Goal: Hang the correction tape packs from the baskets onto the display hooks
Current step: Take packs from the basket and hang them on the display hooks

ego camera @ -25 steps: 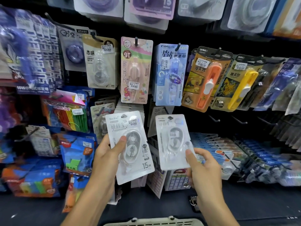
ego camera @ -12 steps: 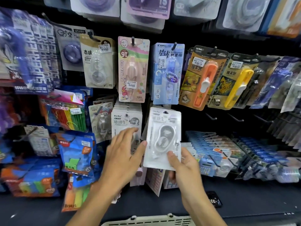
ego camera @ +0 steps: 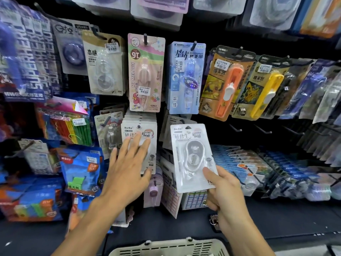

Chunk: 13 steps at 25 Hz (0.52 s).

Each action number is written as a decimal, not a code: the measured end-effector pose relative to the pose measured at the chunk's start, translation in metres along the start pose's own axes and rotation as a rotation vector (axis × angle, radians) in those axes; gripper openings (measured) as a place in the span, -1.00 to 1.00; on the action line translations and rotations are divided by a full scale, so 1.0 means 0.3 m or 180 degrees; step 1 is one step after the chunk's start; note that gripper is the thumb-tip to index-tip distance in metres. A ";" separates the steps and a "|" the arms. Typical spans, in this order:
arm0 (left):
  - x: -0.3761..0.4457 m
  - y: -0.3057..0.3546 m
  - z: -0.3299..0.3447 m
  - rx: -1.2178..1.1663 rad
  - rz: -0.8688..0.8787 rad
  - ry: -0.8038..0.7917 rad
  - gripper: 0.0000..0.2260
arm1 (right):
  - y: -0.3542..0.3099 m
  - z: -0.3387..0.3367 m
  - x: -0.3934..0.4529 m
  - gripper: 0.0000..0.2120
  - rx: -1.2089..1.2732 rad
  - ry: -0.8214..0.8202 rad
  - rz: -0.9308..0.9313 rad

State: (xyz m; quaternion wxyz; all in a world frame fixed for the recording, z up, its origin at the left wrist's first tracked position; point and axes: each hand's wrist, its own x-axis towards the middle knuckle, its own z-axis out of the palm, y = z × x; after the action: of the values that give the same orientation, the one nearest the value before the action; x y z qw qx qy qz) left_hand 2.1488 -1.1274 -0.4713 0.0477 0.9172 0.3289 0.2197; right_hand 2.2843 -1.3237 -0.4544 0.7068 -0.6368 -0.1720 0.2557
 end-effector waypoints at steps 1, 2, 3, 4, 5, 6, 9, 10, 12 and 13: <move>0.000 -0.002 0.004 0.0003 0.0016 -0.0009 -0.28 | 0.000 -0.011 0.000 -0.83 0.0038 0.0066 0.0032; 0.002 -0.006 0.007 -0.0014 0.0026 -0.0022 -0.27 | -0.004 -0.018 0.002 -0.84 0.0008 0.0092 0.0050; 0.005 -0.009 0.009 -0.0040 0.0032 -0.0042 -0.27 | -0.008 -0.020 0.006 -0.86 -0.0032 0.0088 0.0074; 0.004 -0.011 0.010 -0.0058 0.0049 -0.0068 -0.27 | -0.011 -0.018 0.013 -0.86 0.0005 0.0044 0.0127; -0.005 -0.011 0.014 -0.0070 0.0073 -0.0084 -0.28 | -0.008 -0.013 0.020 -0.80 0.0150 -0.0061 0.0231; -0.020 -0.005 0.017 -0.0089 0.0075 -0.0094 -0.29 | 0.000 -0.006 0.027 -0.71 0.0382 -0.0153 0.0384; -0.104 0.007 0.034 -0.0417 0.0031 -0.0034 -0.34 | 0.120 0.001 0.027 -0.61 0.0535 -0.0059 0.0728; -0.133 0.009 0.053 -0.0464 0.0018 0.0093 -0.36 | 0.198 -0.008 0.013 -0.67 0.0362 -0.0031 0.0782; -0.195 -0.009 0.109 -0.0567 -0.0172 0.0319 -0.45 | 0.402 -0.038 -0.037 -0.79 0.0025 -0.0046 0.1146; -0.227 -0.019 0.148 -0.0662 -0.0338 0.0195 -0.53 | 0.515 -0.058 -0.069 -0.82 -0.0219 -0.0064 0.1446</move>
State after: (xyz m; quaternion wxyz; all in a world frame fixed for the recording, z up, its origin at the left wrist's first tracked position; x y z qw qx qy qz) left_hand 2.1178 -1.1628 -0.5378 0.1441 0.8815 0.3538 0.2777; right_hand 2.2553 -1.3409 -0.6074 0.6072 -0.6803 -0.0398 0.4085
